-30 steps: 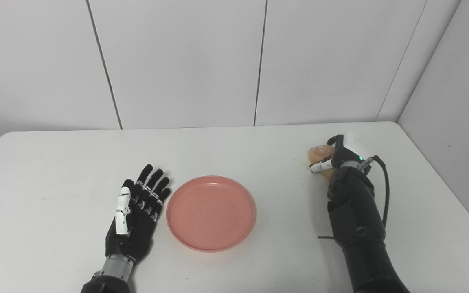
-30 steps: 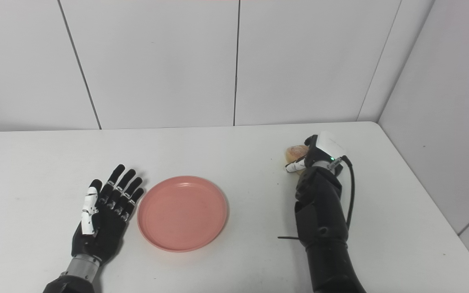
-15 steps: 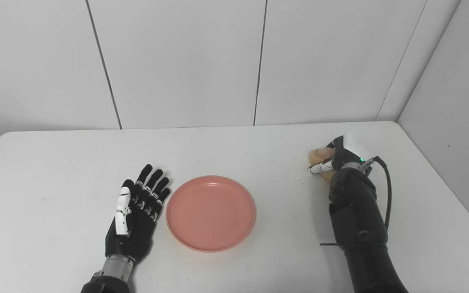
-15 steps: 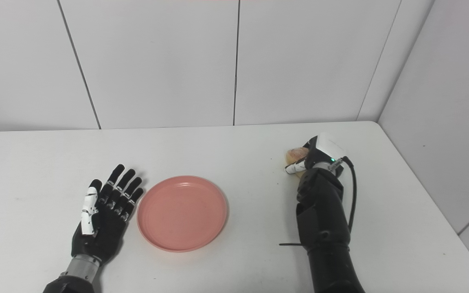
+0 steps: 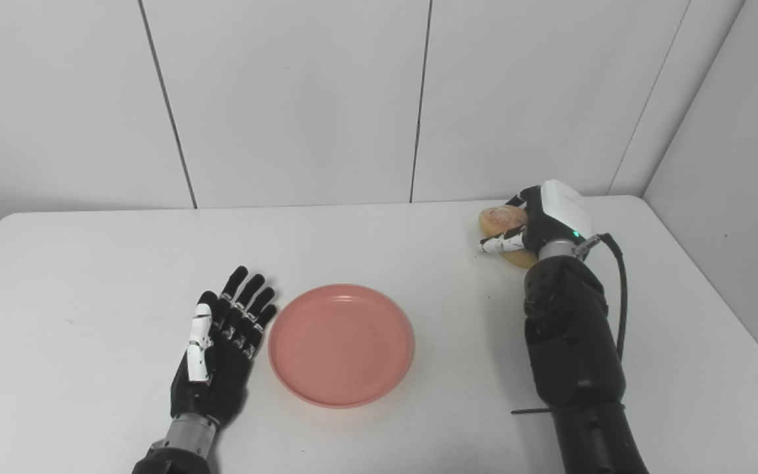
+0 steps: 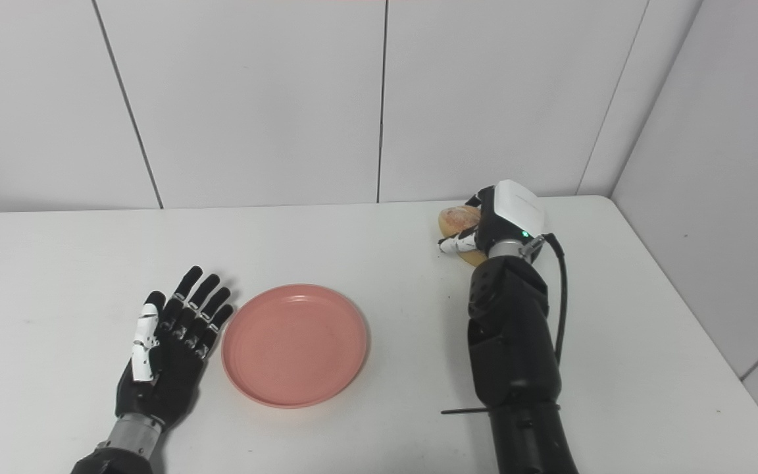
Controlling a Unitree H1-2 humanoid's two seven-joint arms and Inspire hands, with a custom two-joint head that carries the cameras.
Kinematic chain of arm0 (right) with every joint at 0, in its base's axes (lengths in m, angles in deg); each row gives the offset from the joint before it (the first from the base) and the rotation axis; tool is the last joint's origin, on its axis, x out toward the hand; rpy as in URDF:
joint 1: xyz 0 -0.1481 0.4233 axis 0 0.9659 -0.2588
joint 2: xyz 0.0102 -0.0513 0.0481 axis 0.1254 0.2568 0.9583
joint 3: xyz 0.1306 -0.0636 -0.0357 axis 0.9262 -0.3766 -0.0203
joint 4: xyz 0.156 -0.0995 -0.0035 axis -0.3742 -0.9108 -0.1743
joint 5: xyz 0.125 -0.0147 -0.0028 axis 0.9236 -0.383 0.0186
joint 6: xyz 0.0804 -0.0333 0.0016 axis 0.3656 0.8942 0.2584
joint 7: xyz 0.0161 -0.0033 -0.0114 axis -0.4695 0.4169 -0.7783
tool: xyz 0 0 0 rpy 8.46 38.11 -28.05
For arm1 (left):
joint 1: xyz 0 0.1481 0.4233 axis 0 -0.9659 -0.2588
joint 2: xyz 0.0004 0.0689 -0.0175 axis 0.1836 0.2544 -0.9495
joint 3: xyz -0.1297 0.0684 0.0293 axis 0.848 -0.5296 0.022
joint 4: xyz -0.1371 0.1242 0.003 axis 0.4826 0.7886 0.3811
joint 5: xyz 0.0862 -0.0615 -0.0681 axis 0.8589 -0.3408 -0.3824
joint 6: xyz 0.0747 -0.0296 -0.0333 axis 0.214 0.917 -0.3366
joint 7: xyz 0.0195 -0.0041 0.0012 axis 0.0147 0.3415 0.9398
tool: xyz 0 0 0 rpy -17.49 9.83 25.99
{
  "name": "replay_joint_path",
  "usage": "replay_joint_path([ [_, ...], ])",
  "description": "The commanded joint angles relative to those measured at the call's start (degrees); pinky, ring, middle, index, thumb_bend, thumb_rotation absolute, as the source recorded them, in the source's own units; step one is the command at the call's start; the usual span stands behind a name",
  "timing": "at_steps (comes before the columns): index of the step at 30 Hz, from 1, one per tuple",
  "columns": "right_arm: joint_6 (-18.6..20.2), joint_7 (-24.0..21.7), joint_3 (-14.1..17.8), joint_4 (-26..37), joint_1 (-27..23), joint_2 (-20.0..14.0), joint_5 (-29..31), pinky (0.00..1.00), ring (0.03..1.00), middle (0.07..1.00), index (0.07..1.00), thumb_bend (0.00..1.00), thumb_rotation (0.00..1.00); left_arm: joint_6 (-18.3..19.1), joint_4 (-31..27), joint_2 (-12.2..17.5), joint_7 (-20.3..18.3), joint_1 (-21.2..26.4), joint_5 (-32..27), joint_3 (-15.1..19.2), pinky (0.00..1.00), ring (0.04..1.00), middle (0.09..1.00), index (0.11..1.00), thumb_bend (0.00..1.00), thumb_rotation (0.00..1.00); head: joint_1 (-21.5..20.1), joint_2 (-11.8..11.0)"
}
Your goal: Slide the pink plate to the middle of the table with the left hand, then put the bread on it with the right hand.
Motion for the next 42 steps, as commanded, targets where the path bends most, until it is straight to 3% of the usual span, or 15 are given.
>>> replay_joint_path([
  [1, -0.28, -0.16, -1.19, 4.05, -1.57, -0.05, -0.28, 0.24, 0.321, 0.417, 0.529, 0.52, 0.00, 0.66, 1.27, -0.73, 0.64, -2.58, 0.91, -0.55, 0.95, 0.923, 0.927, 0.912, 0.37, 1.00, 0.45, 0.05],
  [8, -0.33, -1.45, -6.72, 9.56, -0.45, -0.37, 1.99, 0.22, 0.302, 0.397, 0.519, 0.52, 0.00, -0.31, 1.13, -1.65, 1.61, -3.00, 2.70, -1.75, 0.95, 0.919, 0.923, 0.910, 0.40, 1.00, 3.57, -0.11],
  [11, -0.67, -1.74, -10.71, 11.39, 0.02, -0.48, 3.55, 0.21, 0.288, 0.394, 0.517, 0.52, 0.00, -0.99, 1.62, -2.27, 2.19, -2.93, 3.83, -2.31, 0.94, 0.914, 0.917, 0.902, 0.42, 1.00, 5.35, 0.09],
  [17, -3.95, -1.97, -17.88, 12.18, 1.02, -1.96, 8.48, 0.31, 0.372, 0.422, 0.518, 0.53, 0.00, -1.31, 1.05, -3.64, 3.56, -3.11, 5.55, -2.95, 0.94, 0.909, 0.911, 0.895, 0.42, 1.00, 8.62, 0.40],
  [29, -5.94, -1.34, -28.19, 12.16, 2.69, -1.27, 13.40, 0.25, 0.330, 0.411, 0.529, 0.52, 0.00, -0.91, -0.72, -5.79, 6.34, -3.65, 8.25, -4.32, 0.91, 0.896, 0.901, 0.890, 0.41, 1.00, 14.56, 1.28],
  [35, -6.01, -2.80, -31.42, 11.32, 3.03, -1.16, 15.05, 0.28, 0.369, 0.425, 0.525, 0.52, 0.00, -1.25, -0.56, -6.67, 6.87, -3.43, 9.13, -4.60, 0.92, 0.904, 0.902, 0.895, 0.41, 1.00, 16.87, 1.92],
  [42, -6.48, -3.54, -34.71, 9.86, 3.60, -1.23, 15.78, 0.23, 0.316, 0.403, 0.519, 0.52, 0.00, -1.44, -0.93, -7.70, 7.92, -3.29, 10.34, -5.03, 0.92, 0.900, 0.899, 0.894, 0.43, 1.00, 18.71, 2.77],
])
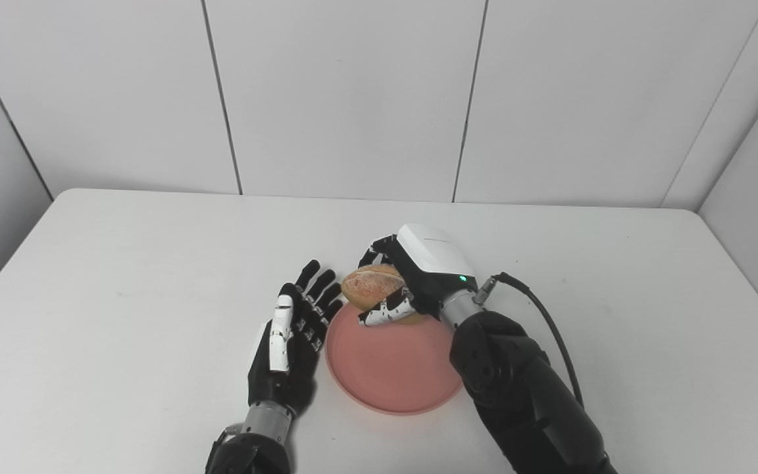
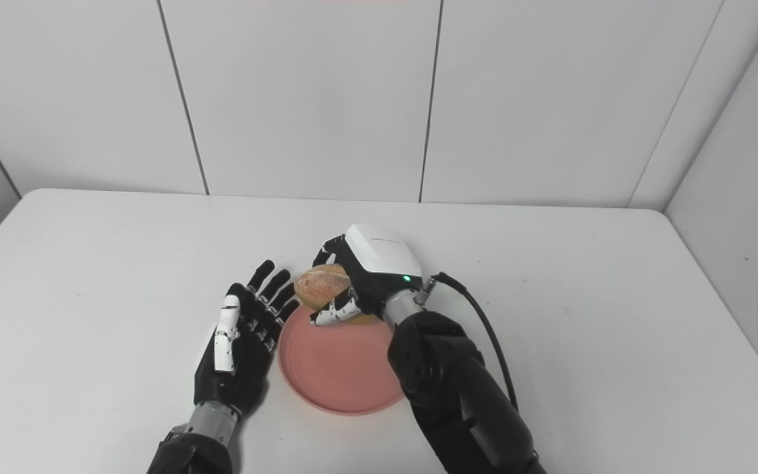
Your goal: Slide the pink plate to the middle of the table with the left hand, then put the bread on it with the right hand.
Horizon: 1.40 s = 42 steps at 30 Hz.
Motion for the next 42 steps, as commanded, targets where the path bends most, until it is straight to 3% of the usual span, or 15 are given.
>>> replay_joint_path([
  [1, -2.09, 0.86, -0.34, 0.38, -1.34, -0.22, 0.09, 0.23, 0.315, 0.404, 0.519, 0.52, 0.00, 1.30, 0.96, -1.18, 1.62, -1.58, 1.44, -0.60, 0.92, 0.899, 0.897, 0.891, 0.43, 1.00, 0.23, 0.28],
  [6, -1.16, -1.49, -2.63, 0.15, -1.19, -1.48, -1.03, 0.22, 0.310, 0.402, 0.521, 0.52, 0.00, 2.03, 0.24, -1.28, 1.89, -1.62, 1.78, -0.86, 0.93, 0.915, 0.909, 0.898, 0.43, 1.00, 0.27, 0.76],
  [13, -0.26, -3.33, -3.66, -0.11, -0.14, -2.76, -2.02, 0.19, 0.270, 0.473, 0.485, 0.53, 0.00, 1.82, 0.03, -1.36, 2.22, -1.53, 2.16, -0.98, 0.93, 0.910, 0.906, 0.893, 0.42, 1.00, 0.43, 1.51],
  [17, -0.23, -3.50, -3.81, -0.47, 0.40, -3.09, -2.85, 0.20, 0.282, 0.398, 0.514, 0.52, 0.00, 1.73, -0.17, -1.20, 2.28, -1.56, 2.55, -1.18, 0.93, 0.906, 0.907, 0.893, 0.42, 1.00, 0.38, 1.80],
  [33, 1.10, -6.90, -4.41, 0.50, 1.66, -3.99, -4.78, 0.20, 0.294, 0.398, 0.517, 0.52, 0.00, 1.89, -0.35, -0.84, 2.05, -1.51, 2.56, -1.25, 0.93, 0.904, 0.908, 0.893, 0.43, 1.00, 0.07, 2.40],
  [36, 0.96, -7.53, -4.16, 0.88, 2.01, -4.04, -4.49, 0.25, 0.350, 0.416, 0.529, 0.52, 0.01, 1.77, -0.35, -0.79, 2.03, -1.54, 2.57, -1.24, 0.93, 0.904, 0.906, 0.890, 0.43, 1.00, -0.26, 2.46],
  [38, 1.56, -9.10, -4.10, 1.49, 2.01, -4.16, -4.19, 0.35, 0.472, 0.557, 0.662, 0.76, 0.22, 1.63, -0.32, -0.83, 1.97, -1.55, 2.40, -1.17, 0.92, 0.903, 0.904, 0.889, 0.43, 1.00, -0.30, 2.43],
  [39, 2.31, -10.36, -4.07, 1.94, 1.91, -4.16, -4.27, 0.35, 0.485, 0.597, 0.742, 0.87, 0.34, 1.53, -0.25, -0.84, 1.93, -1.54, 2.34, -1.15, 0.93, 0.902, 0.903, 0.889, 0.43, 1.00, -0.32, 2.34],
  [42, 3.69, -12.64, -3.64, 3.21, 1.93, -3.93, -4.64, 0.36, 0.516, 0.640, 0.812, 0.96, 0.45, 1.23, -0.13, -0.81, 1.81, -1.52, 2.34, -1.15, 0.93, 0.902, 0.902, 0.888, 0.43, 1.00, -0.32, 2.31],
])
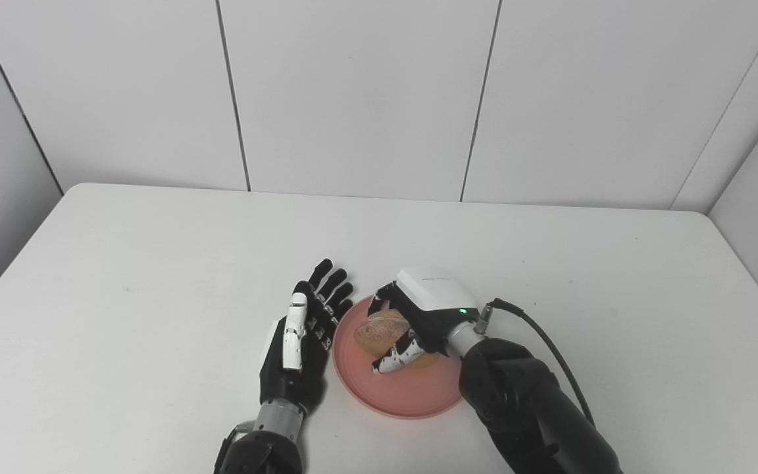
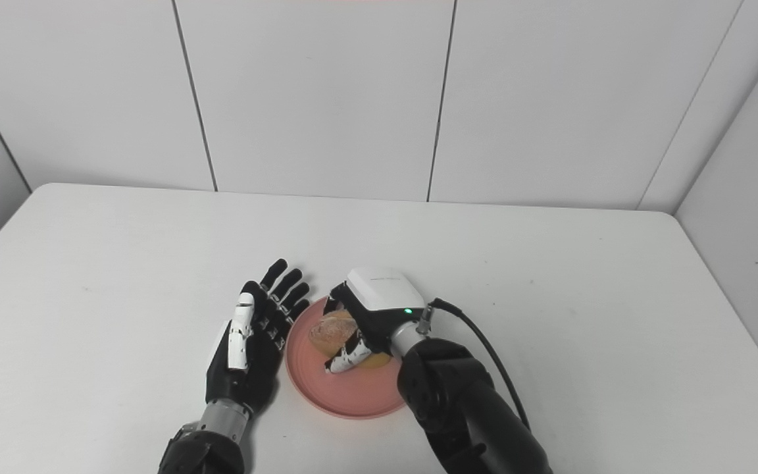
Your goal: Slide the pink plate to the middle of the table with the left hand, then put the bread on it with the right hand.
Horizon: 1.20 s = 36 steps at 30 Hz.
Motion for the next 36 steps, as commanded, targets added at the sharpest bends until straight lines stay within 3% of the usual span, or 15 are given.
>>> replay_joint_path([
  [1, 1.97, -2.16, 0.67, 2.12, -0.16, -0.01, -0.28, 0.37, 0.528, 0.652, 0.824, 0.98, 0.47, 1.05, 0.57, -0.03, 0.11, -1.27, 0.40, -0.44, 0.93, 0.901, 0.902, 0.888, 0.43, 1.00, 0.03, -0.06],
  [2, 2.09, -2.63, 0.97, 2.63, -0.05, 0.06, -0.16, 0.59, 0.733, 0.810, 0.863, 1.00, 0.52, 1.00, 0.52, 0.05, 0.08, -1.30, 0.55, -0.52, 0.93, 0.901, 0.903, 0.890, 0.44, 1.00, 0.03, -0.06],
  [3, 2.13, -3.30, 1.24, 3.23, -0.03, -0.01, 0.05, 0.70, 0.828, 0.881, 0.898, 1.00, 0.56, 1.04, 0.42, 0.10, 0.06, -1.34, 0.61, -0.58, 0.93, 0.902, 0.904, 0.892, 0.44, 1.00, 0.03, -0.06],
  [7, 0.86, -3.14, 2.60, 4.97, 0.40, -0.30, 2.79, 0.87, 0.938, 0.962, 0.970, 1.00, 0.63, 1.05, 0.27, 0.38, -0.08, -1.37, 0.84, -0.78, 0.94, 0.909, 0.909, 0.898, 0.44, 1.00, -0.22, -0.19],
  [14, -3.34, 1.95, 6.40, 5.95, 2.32, -0.35, 10.13, 0.81, 0.930, 0.969, 0.991, 1.00, 0.71, 0.75, 0.37, 1.03, -0.88, -1.28, 0.59, -1.09, 0.96, 0.941, 0.932, 0.913, 0.44, 1.00, -0.53, -0.30],
  [23, -10.54, 14.23, 10.15, 8.14, 7.13, 1.33, 15.07, 0.83, 0.917, 0.965, 0.995, 1.00, 0.81, 0.62, -0.14, 0.76, -0.67, -1.43, 0.21, -0.50, 0.94, 0.937, 0.922, 0.905, 0.43, 1.00, -1.56, -0.40],
  [27, -14.78, 20.87, 11.86, 8.78, 10.29, 2.12, 16.42, 0.82, 0.910, 0.964, 0.985, 0.95, 0.94, 0.42, -0.62, 1.14, -0.43, -1.58, 1.15, -0.73, 0.93, 0.922, 0.921, 0.899, 0.43, 1.00, -1.76, -0.55],
  [31, -17.74, 25.46, 15.40, 9.62, 14.39, 3.43, 20.94, 0.89, 0.955, 0.986, 0.987, 0.83, 1.00, 0.47, -1.08, 1.53, -0.32, -1.83, 1.91, -0.79, 0.93, 0.917, 0.926, 0.916, 0.44, 1.00, -1.94, -0.57],
  [36, -17.51, 27.82, 19.40, 10.81, 18.53, 4.57, 25.44, 0.89, 0.944, 0.964, 0.963, 0.65, 1.00, 0.56, -1.72, 2.07, -0.44, -2.16, 2.81, -0.84, 0.95, 0.927, 0.939, 0.931, 0.45, 1.00, -1.99, -0.60],
])
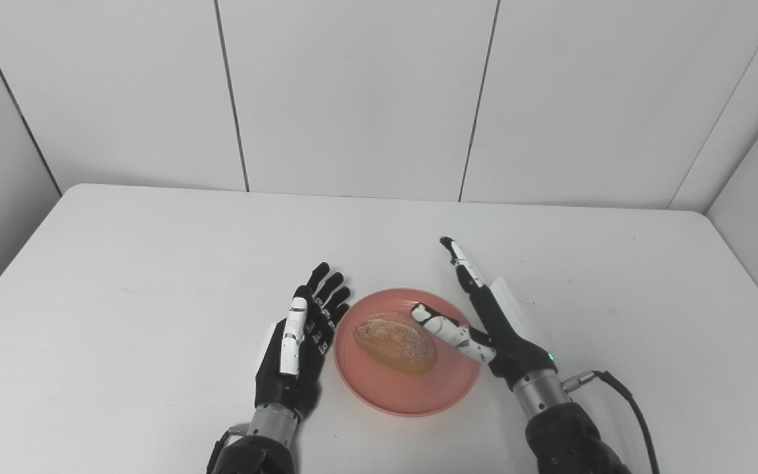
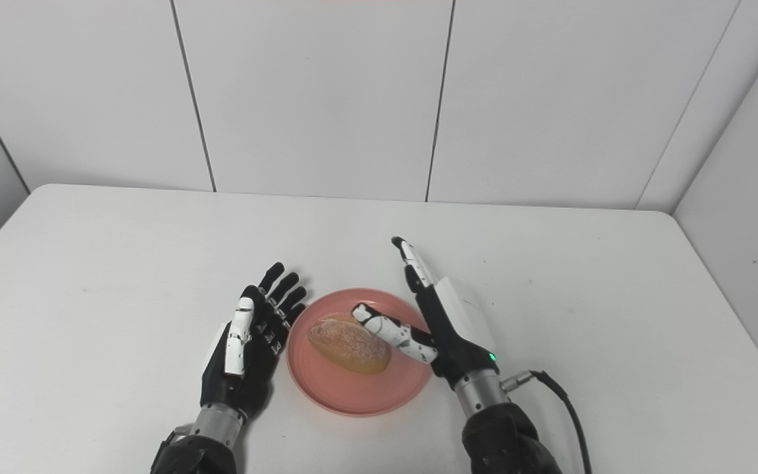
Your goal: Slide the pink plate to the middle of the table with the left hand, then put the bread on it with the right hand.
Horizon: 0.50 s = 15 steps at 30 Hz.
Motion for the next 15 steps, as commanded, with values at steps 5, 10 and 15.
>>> replay_joint_path([
  [5, -2.20, 3.16, 2.84, 2.73, 1.68, 1.46, 4.11, 0.90, 0.941, 0.951, 0.955, 0.57, 1.00, 0.33, -0.45, 0.76, 0.49, -1.21, 1.33, -0.09, 0.97, 0.935, 0.948, 0.939, 0.44, 1.00, -0.20, -0.24],
  [10, -3.03, 4.92, 4.47, 2.22, 3.83, 3.20, 7.37, 0.88, 0.936, 0.941, 0.941, 0.53, 1.00, 0.71, -1.19, 1.32, 0.39, -1.68, 1.61, -0.18, 0.98, 0.944, 0.956, 0.946, 0.44, 1.00, -0.61, -0.43],
  [15, -3.42, 5.13, 5.02, 2.30, 5.28, 4.29, 10.58, 0.87, 0.938, 0.947, 0.948, 0.44, 1.00, 0.46, -1.34, 1.78, 0.47, -1.98, 1.71, -0.39, 0.98, 0.950, 0.964, 0.952, 0.45, 1.00, -0.47, -0.52],
])
